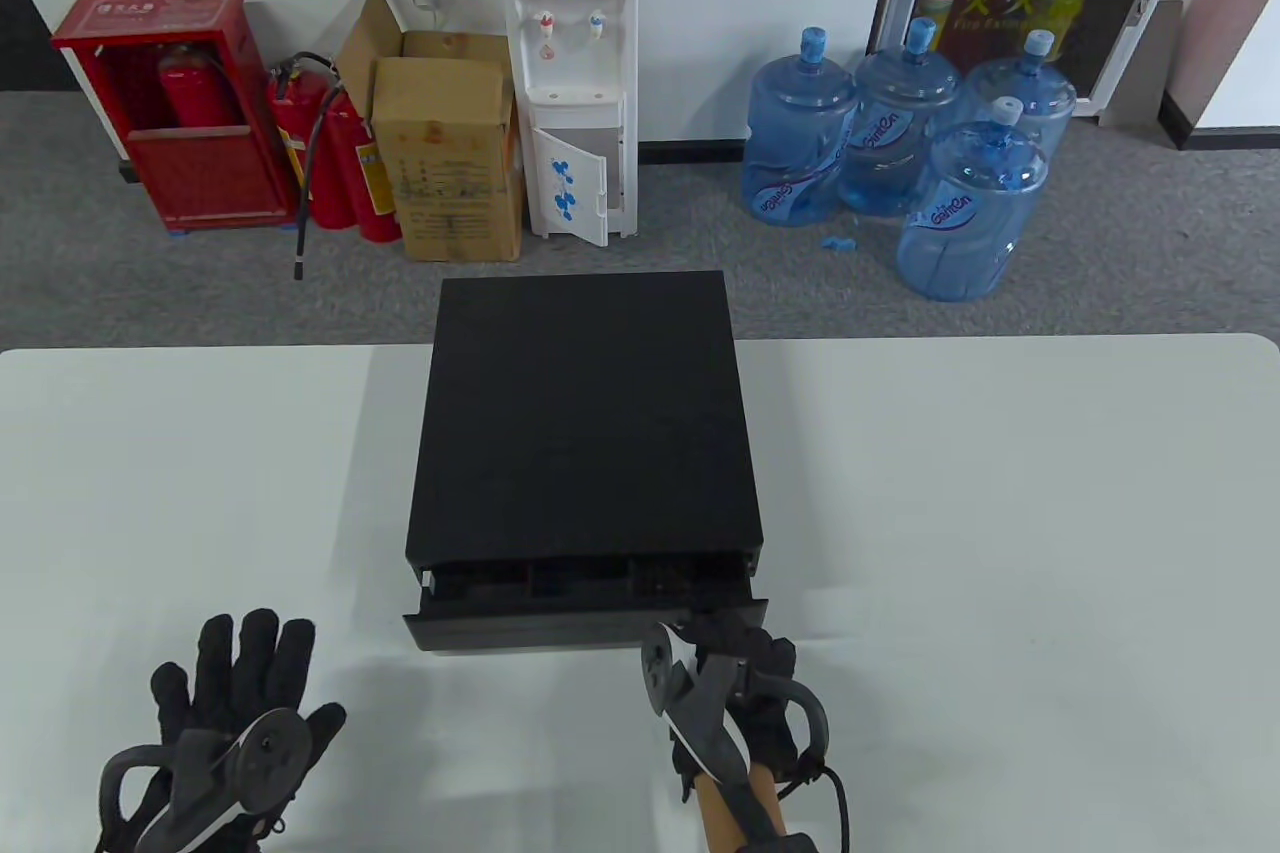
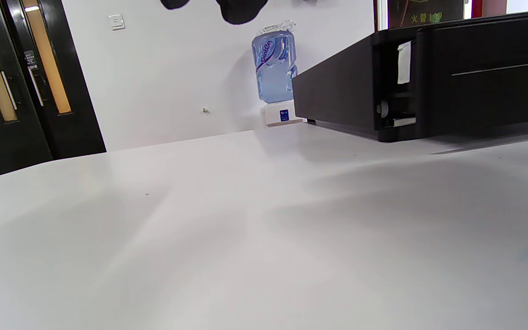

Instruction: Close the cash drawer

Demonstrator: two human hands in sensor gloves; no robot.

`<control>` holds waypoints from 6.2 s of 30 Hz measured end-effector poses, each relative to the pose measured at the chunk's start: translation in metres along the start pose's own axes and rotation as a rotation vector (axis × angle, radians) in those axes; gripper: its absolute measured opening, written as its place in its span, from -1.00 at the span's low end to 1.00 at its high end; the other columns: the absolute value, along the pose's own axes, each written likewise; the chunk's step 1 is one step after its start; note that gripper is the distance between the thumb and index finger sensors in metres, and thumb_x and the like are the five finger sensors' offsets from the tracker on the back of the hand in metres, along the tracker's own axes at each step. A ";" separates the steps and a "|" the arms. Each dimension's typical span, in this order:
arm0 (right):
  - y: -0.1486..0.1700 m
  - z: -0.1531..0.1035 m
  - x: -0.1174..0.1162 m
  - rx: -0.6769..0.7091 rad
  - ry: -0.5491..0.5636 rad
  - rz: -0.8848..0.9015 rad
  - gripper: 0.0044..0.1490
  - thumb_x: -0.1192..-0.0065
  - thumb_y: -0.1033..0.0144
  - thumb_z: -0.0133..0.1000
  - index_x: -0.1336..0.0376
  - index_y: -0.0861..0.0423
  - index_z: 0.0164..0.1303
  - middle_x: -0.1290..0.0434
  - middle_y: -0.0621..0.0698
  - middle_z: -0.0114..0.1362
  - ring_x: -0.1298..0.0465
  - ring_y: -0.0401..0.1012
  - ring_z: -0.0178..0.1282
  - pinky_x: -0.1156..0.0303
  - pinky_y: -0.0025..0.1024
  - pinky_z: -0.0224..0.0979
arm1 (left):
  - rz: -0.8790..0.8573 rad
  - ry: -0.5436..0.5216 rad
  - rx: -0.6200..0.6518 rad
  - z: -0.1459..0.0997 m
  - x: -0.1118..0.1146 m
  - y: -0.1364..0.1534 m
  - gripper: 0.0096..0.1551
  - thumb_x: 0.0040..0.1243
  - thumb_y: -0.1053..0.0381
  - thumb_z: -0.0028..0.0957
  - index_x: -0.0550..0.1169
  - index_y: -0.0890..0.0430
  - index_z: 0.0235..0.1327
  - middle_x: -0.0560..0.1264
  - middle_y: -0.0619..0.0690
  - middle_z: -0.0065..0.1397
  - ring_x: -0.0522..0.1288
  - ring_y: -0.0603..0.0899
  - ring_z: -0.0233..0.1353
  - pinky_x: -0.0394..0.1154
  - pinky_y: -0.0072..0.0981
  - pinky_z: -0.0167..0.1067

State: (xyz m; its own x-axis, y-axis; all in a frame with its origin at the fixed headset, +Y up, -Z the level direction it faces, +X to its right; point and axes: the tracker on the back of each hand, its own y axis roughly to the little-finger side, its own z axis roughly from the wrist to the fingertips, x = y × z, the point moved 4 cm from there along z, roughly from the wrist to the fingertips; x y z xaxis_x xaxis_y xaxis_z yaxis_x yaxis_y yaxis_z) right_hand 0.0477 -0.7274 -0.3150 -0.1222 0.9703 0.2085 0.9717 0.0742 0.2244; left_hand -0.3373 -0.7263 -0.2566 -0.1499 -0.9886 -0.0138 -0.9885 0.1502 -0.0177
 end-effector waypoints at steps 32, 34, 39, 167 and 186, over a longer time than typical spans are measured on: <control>-0.003 0.030 -0.044 -0.232 -0.360 0.315 -0.51 -0.14 -0.03 -0.03 -0.52 -0.05 -0.10 -0.66 -0.02 0.04 -0.68 -0.10 -0.05 -0.53 0.02 0.33 | 0.014 0.024 -0.011 0.000 0.000 0.000 0.00 -0.33 -0.50 0.08 -0.10 -0.11 0.75 -0.05 0.13 0.87 -0.12 0.42 0.80 -0.06 0.55 0.50; -0.003 0.032 -0.044 -0.232 -0.362 0.317 -0.50 -0.14 -0.04 -0.03 -0.52 -0.06 -0.09 -0.66 -0.02 0.04 -0.68 -0.11 -0.06 -0.54 0.01 0.33 | 0.014 0.028 -0.010 0.000 0.001 -0.001 0.00 -0.33 -0.50 0.07 -0.10 -0.11 0.75 -0.04 0.12 0.87 -0.12 0.42 0.80 -0.06 0.55 0.50; -0.006 0.038 -0.045 -0.232 -0.358 0.293 -0.51 -0.15 -0.04 -0.03 -0.51 -0.06 -0.09 -0.66 -0.02 0.03 -0.68 -0.11 -0.07 -0.54 0.01 0.32 | 0.014 0.037 -0.010 0.000 0.001 -0.001 0.00 -0.32 -0.50 0.08 -0.10 -0.11 0.75 -0.04 0.12 0.87 -0.12 0.41 0.80 -0.06 0.55 0.50; 0.086 0.023 0.015 -0.372 -0.336 0.992 -0.43 -0.62 -0.03 -0.31 -0.53 -0.04 -0.14 -0.67 -0.04 -0.03 -0.72 -0.22 -0.34 -0.65 -0.42 -0.34 | -0.009 0.041 0.002 0.000 0.004 0.000 -0.01 -0.32 -0.50 0.08 -0.10 -0.11 0.75 -0.04 0.12 0.87 -0.13 0.42 0.80 -0.06 0.55 0.50; 0.136 0.026 0.046 -0.326 -0.074 0.519 -0.50 -0.55 0.05 -0.18 -0.51 -0.08 -0.03 -0.65 -0.03 0.08 -0.73 -0.19 -0.21 -0.67 -0.36 -0.19 | -0.006 0.039 0.010 0.000 0.004 -0.002 -0.01 -0.32 -0.50 0.08 -0.10 -0.12 0.75 -0.04 0.12 0.87 -0.12 0.41 0.80 -0.06 0.55 0.50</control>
State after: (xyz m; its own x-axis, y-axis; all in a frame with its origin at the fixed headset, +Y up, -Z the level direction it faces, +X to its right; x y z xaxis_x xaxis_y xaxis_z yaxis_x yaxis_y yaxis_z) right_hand 0.1794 -0.6666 -0.2996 0.3754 0.8755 0.3043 0.7878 -0.4744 0.3929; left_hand -0.3361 -0.7306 -0.2568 -0.1452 -0.9891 0.0256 -0.9891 0.1445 -0.0273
